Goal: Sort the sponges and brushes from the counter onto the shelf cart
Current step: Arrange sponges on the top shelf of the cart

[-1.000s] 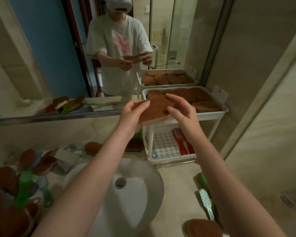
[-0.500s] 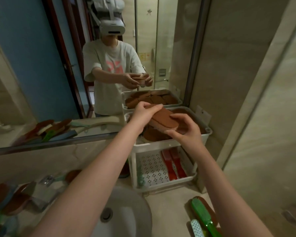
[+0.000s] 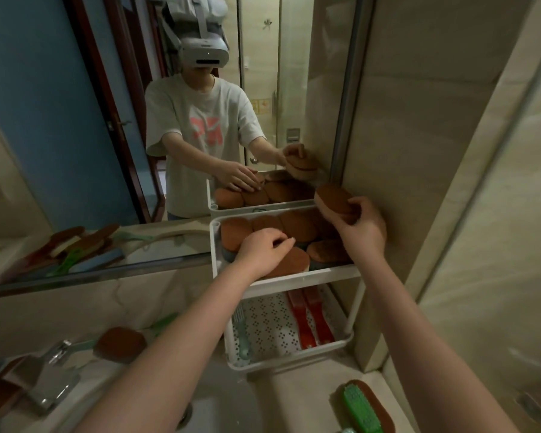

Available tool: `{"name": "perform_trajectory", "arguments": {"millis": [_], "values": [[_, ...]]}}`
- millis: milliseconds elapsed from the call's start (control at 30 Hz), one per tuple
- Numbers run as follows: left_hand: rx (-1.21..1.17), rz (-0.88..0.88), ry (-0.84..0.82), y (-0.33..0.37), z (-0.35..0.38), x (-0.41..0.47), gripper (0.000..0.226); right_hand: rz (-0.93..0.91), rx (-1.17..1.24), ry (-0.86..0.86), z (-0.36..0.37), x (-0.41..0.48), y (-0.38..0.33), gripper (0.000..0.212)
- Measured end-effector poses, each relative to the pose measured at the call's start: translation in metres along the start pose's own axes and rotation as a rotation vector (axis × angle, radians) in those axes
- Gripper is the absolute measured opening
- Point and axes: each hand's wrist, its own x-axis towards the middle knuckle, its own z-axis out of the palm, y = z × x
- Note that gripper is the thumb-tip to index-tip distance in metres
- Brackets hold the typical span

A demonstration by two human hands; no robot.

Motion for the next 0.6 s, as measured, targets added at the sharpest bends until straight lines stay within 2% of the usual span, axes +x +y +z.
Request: {"name": "perform_trajectory", "arguments": {"millis": [200,367,533,600], "values": [[0.003,0.008,0.006,-0.001,0.000,0.000,0.033,0.040,-0.239,-0.142,0.017,0.011,0.007,0.065],[0.000,-0.009,0.011,0.001,-0.001,0.000,0.032,0.027,-0.289,-0.193,0.015,0.010,0.009,0.055],[-0.001,-0.045,-0.032,0.003,-0.003,0.000,0.033,-0.091,-0.330,-0.132,0.010,-0.011,0.011,0.057],[-0.002,-0.055,-0.003,0.007,-0.006,-0.002,0.032,-0.132,-0.305,-0.113,0.007,-0.023,0.008,0.053]]}}
